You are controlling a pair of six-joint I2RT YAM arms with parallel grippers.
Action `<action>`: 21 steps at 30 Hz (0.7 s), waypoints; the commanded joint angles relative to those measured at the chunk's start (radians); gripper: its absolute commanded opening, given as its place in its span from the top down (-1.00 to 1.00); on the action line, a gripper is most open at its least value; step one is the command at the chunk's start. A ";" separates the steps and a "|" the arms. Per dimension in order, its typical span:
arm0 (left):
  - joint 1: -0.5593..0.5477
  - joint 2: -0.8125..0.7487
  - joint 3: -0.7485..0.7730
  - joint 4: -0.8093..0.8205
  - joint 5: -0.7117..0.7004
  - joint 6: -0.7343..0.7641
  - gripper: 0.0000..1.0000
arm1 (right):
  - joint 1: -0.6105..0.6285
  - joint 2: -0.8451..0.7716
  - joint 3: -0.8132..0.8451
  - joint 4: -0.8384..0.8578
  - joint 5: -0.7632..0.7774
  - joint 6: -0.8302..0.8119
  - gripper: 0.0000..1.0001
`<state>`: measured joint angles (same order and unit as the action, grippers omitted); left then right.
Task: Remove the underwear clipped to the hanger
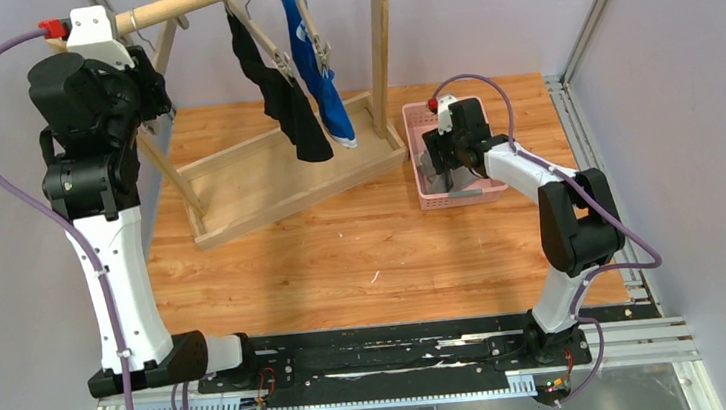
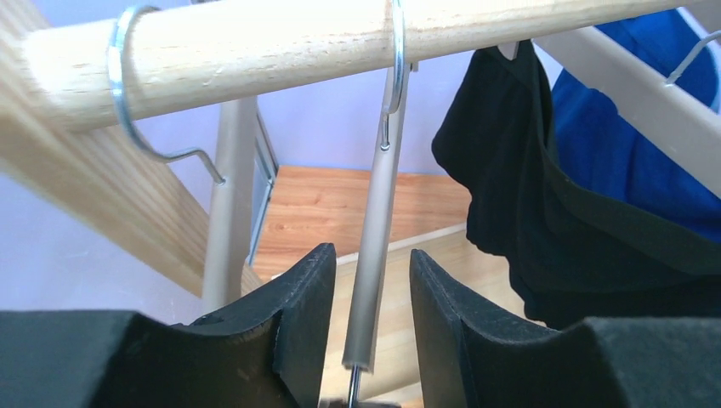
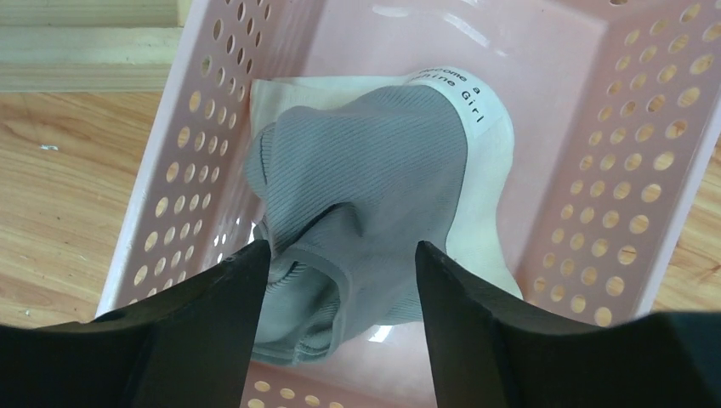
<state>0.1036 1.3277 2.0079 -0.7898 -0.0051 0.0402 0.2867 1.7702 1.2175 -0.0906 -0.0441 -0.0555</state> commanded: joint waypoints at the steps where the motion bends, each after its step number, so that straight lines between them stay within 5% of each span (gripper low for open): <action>1: 0.008 -0.064 0.015 0.026 -0.020 0.000 0.05 | -0.011 -0.027 0.001 -0.021 0.019 0.000 -0.31; 14: 0.008 -0.164 0.052 0.012 0.075 -0.020 0.07 | 0.028 -0.209 -0.033 -0.049 0.070 0.003 -0.33; 21: -0.018 -0.109 0.099 0.017 0.285 -0.105 0.39 | 0.094 -0.374 -0.078 -0.065 0.130 0.004 -0.32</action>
<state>0.1032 1.1797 2.0712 -0.7872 0.1394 -0.0074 0.3359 1.4857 1.1740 -0.1379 0.0360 -0.0555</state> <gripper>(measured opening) 0.326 0.661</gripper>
